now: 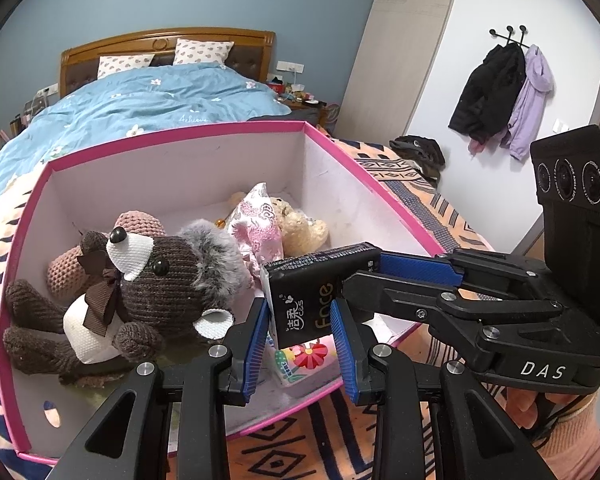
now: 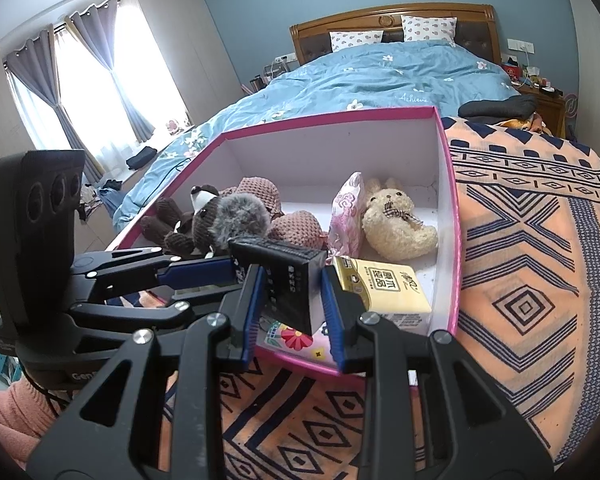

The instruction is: Organize objects

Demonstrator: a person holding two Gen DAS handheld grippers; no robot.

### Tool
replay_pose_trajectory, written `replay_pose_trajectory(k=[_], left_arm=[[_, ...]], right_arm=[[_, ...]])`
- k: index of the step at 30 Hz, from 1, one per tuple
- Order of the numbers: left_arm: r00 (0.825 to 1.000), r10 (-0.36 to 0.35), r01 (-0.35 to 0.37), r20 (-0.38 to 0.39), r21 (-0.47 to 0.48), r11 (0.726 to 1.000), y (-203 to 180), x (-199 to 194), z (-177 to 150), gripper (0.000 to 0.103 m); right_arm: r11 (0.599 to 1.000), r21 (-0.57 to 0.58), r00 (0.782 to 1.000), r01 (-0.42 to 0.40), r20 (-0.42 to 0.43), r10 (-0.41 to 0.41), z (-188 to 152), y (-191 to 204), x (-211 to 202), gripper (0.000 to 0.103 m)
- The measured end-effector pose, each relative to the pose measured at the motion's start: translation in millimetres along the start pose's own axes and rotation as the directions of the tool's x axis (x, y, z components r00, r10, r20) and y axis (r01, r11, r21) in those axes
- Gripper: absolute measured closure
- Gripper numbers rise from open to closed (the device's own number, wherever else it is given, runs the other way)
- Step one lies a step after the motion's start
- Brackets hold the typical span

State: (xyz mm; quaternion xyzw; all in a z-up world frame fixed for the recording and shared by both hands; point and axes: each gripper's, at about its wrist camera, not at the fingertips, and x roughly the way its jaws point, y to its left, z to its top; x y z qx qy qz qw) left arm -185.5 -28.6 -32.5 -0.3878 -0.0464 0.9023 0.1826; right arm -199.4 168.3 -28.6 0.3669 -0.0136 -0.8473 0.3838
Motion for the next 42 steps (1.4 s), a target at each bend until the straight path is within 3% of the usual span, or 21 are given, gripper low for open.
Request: replay_pose_trajectory(k=[14,23,24,27,29,32,34,38,42], left_arm=[[0.999,0.026,-0.026,-0.020,-0.021,0.999,7,5,4,0.072],[0.998,0.061,-0.061,-0.007,-0.046,0.997,13,2,1,0.060],[0.998,0.065,-0.065,0.004,-0.043,0.997,12,-1,0,0.059],[0.996,0.080,-0.078,0.041,-0.035,0.996,11,-13,-5,0.040],[0.988,0.134,-0.132,0.076,-0.033,0.991,10,-24,-12,0.015],[0.982,0.147,-0.146,0.118,-0.016,0.989,7,-40,-23,0.002],[0.979,0.146,-0.147,0.141,-0.005,0.989,4,-51,-28,0.000],[0.956,0.197,-0.207,0.217,0.024,0.978,-9,-77,-49,0.000],[0.944,0.251,-0.254,0.215,-0.011,0.967,-8,-80,-73,0.000]], right_arm=[[1.000,-0.006,0.999,0.020,-0.025,-0.020,5,0,10,0.071],[0.997,-0.025,0.998,0.067,-0.012,-0.067,3,4,11,0.069],[0.997,-0.032,0.997,0.074,-0.008,-0.074,1,6,9,0.067],[0.996,-0.045,0.997,0.081,0.021,-0.080,-2,10,-1,0.061],[0.996,-0.047,0.996,0.079,0.051,-0.077,-5,11,-12,0.056],[0.995,-0.050,0.992,0.085,0.095,-0.080,-12,14,-28,0.041],[0.994,-0.072,0.991,0.082,0.111,-0.074,-20,20,-36,0.038],[0.986,-0.106,0.981,0.129,0.159,-0.111,-43,33,-50,0.017],[0.973,-0.109,0.964,0.206,0.196,-0.182,-64,42,-58,0.000]])
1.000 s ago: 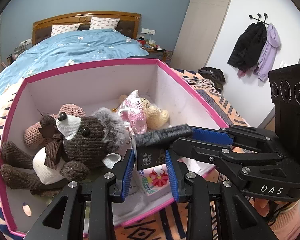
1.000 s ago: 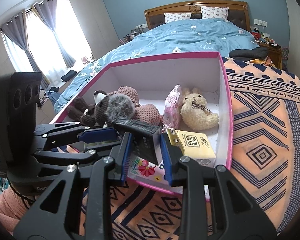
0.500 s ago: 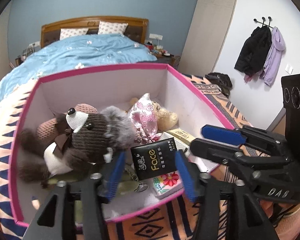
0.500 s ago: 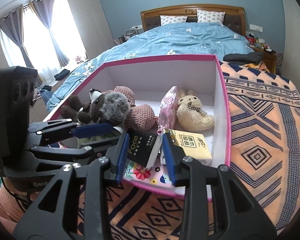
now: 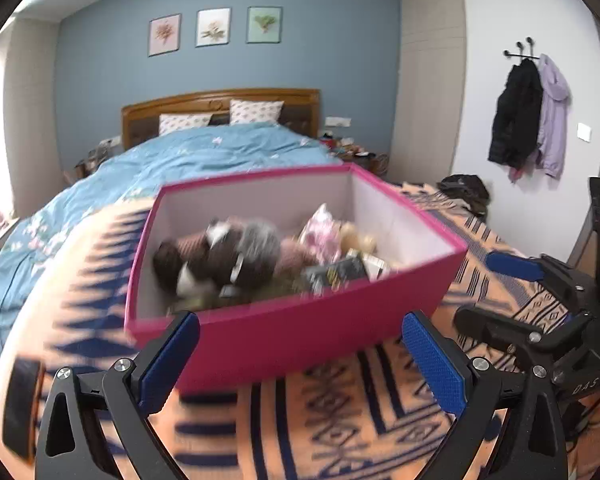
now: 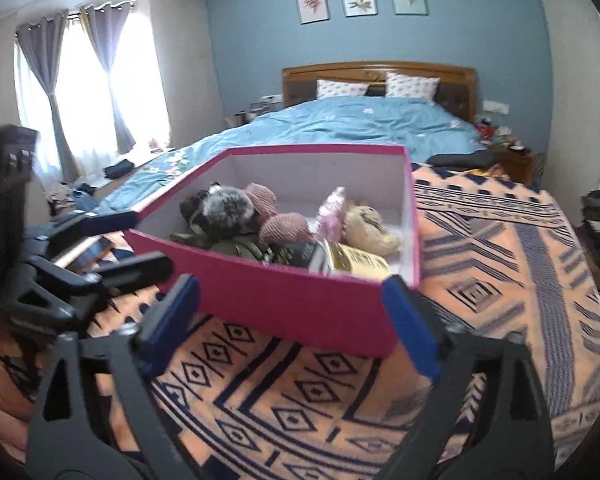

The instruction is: Organize objects

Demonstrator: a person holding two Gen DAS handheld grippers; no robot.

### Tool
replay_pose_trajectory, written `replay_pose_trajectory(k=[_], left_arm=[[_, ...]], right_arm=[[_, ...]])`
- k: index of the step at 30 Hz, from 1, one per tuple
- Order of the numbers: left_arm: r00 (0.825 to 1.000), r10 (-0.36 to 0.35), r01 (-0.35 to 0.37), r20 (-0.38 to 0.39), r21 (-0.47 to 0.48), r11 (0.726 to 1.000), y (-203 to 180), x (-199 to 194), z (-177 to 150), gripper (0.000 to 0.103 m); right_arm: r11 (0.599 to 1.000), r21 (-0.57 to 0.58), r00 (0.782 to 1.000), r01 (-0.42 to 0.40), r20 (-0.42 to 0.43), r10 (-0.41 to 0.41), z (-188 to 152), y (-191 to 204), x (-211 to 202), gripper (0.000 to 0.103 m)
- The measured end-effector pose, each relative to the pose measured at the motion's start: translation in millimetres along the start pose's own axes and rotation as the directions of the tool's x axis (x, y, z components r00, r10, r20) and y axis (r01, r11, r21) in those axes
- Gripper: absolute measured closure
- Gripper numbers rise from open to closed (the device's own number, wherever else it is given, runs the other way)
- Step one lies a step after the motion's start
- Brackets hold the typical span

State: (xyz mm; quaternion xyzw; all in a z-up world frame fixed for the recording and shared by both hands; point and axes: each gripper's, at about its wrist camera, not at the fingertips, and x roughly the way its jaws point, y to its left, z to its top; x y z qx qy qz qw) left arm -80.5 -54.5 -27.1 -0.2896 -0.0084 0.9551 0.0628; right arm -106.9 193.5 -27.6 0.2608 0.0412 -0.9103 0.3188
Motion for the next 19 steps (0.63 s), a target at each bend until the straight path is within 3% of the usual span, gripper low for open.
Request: replay_pose_trajectory(k=[5,8,19], left_arm=[[0.995,0.082,-0.084,-0.062,-0.030,0.996,8,4,-28,0.000],[0.992,0.095,-0.100,-0.086,-0.055,0.993,14,1,-38,0.000],[0.987,0.151,-0.154,-0.062,-0.039,0.987,3,-12,-54,0.000]], right_arm=[[0.999,-0.009,0.998,0.040,-0.044,-0.040,-25,10,0,0.000],[0.999,-0.021,0.998,0.037,-0.057,-0.038,-38,16,-3,0.000],[1.000,-0.016,0.998,0.022,-0.054,-0.022,-50,31,-6,0.000]])
